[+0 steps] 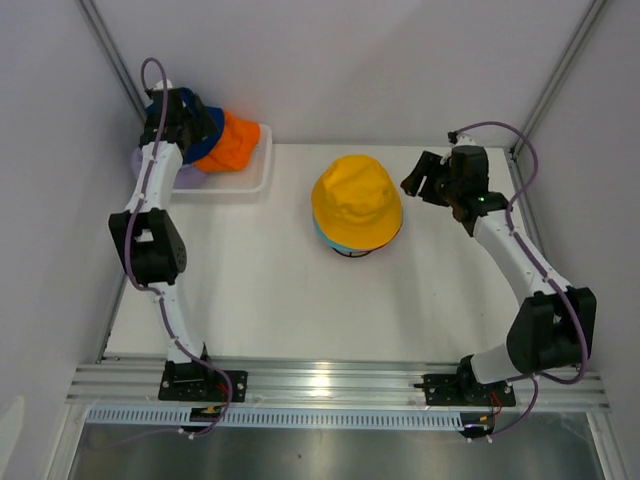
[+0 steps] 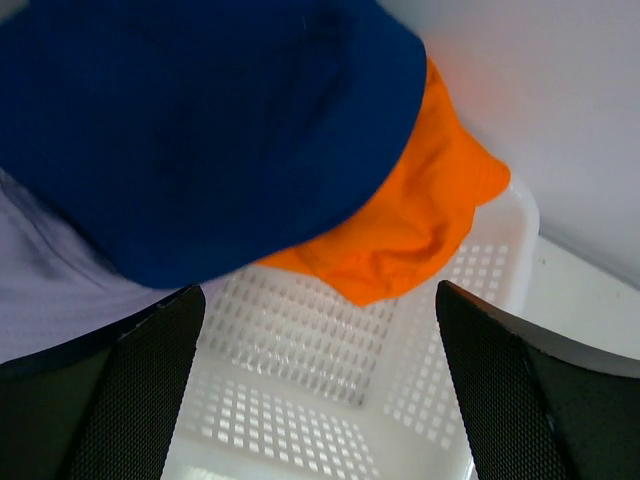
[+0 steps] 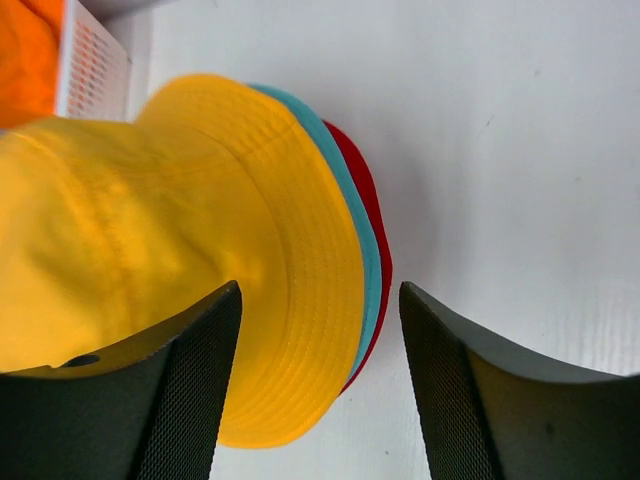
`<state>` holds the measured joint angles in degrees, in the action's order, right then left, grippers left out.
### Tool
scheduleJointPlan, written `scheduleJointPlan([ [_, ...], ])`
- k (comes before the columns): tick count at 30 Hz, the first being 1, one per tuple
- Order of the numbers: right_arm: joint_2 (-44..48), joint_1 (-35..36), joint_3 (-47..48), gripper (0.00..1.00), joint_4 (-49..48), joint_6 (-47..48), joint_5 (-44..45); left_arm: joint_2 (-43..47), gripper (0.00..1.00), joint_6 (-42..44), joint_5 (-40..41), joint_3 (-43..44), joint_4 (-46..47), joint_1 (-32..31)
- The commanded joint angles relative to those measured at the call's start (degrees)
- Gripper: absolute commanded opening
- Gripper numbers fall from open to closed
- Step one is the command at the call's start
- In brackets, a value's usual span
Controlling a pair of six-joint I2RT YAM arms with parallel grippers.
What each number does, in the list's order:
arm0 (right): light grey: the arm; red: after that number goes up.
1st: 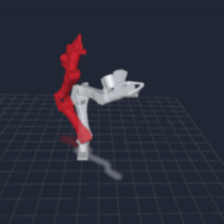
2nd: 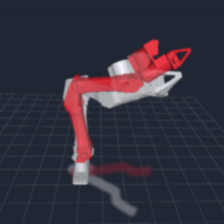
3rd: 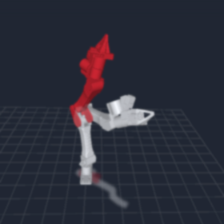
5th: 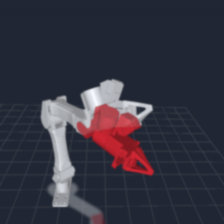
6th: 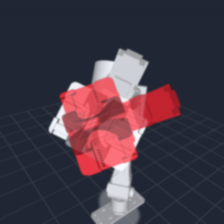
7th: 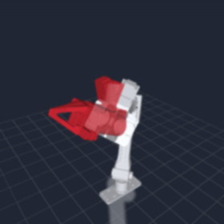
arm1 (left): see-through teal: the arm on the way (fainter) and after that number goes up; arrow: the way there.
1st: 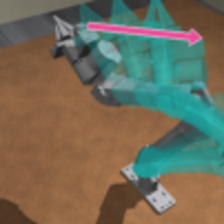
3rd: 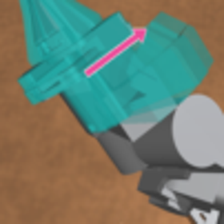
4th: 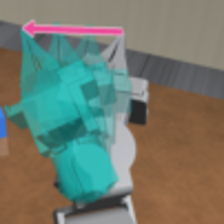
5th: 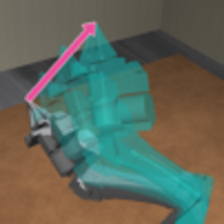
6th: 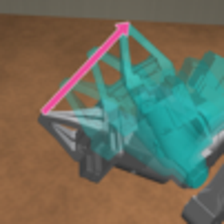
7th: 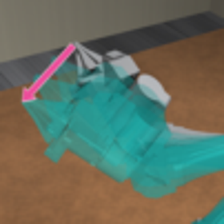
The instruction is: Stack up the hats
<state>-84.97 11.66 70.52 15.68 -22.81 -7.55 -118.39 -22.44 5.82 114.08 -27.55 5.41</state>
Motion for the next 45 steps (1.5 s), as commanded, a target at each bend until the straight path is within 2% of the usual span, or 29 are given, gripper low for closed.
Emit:
scheduleJointPlan([
  [1, 7.4, -2.3, 3.0, 0.69, -0.9, 1.2, -1.7, -3.3, 1.0, 0.3, 2.5, 9.2, 2.0, 2.0],
  [4, 10.7, -3.3, 0.8, 0.7, -2.4, 0.7, -3.6, -7.6, 0.99, 2.2, 6.0, 13.9, 4.2, 2.0],
  [8, 12.5, -3.7, -1.3, 0.7, -3.4, 0.2, -4.9, -10.4, 0.95, 4.1, 11.6, 14.2, 10.8, 2.2],
  [15, 11.9, -3.7, -2.3, 0.7, -5.9, -0.6, -6.9, -16.5, 0.91, 0.4, 9.6, 15.6, 15.5, 4.0],
  [18, 11.8, -3.8, -2.2, 0.7, -6.1, -0.2, -7.7, -17.9, 0.76, -1.1, 7.4, 15.7, 15.3, 4.9],
  [20, 12.0, -3.9, -2.1, 0.7, -6.0, 0.0, -7.7, -17.5, 0.57, -0.3, 5.7, 14.5, 16.4, 5.0],
  [21, 12.1, -3.8, -2.3, 0.7, -6.1, 0.0, -7.7, -17.0, 0.28, -0.2, 5.6, 13.9, 17.5, 5.0],
  [23, 12.5, -3.8, -2.9, 0.7, -6.7, -0.5, -7.8, -14.6, 0.05, -0.2, 5.8, 10.8, 18.7, 5.0],
  [24, 12.6, -3.8, -3.1, 0.7, -7.1, -0.7, -8.0, -13.5, 0.01, -0.2, 5.8, 9.9, 20.3, 5.0],
  [29, 13.5, -3.8, -3.3, 0.7, -7.7, -1.9, -8.3, -4.4, 0.01, -0.5, 3.1, 5.8, 21.0, 5.0],
  [38, 15.3, -3.9, -2.3, 0.7, -8.2, -4.4, -9.1, 14.7, 0.01, 0.3, -5.4, 3.2, 13.1, 3.6],
  [39, 15.5, -3.9, -2.5, 0.7, -8.0, -5.0, -8.8, 16.2, 0.01, 0.2, -9.6, 2.9, 11.7, 3.2],
  [45, 18.9, -3.9, -3.5, 0.7, -7.2, -7.8, -7.8, 26.8, 0.01, -1.9, -22.5, 1.4, 7.1, -3.1],
])
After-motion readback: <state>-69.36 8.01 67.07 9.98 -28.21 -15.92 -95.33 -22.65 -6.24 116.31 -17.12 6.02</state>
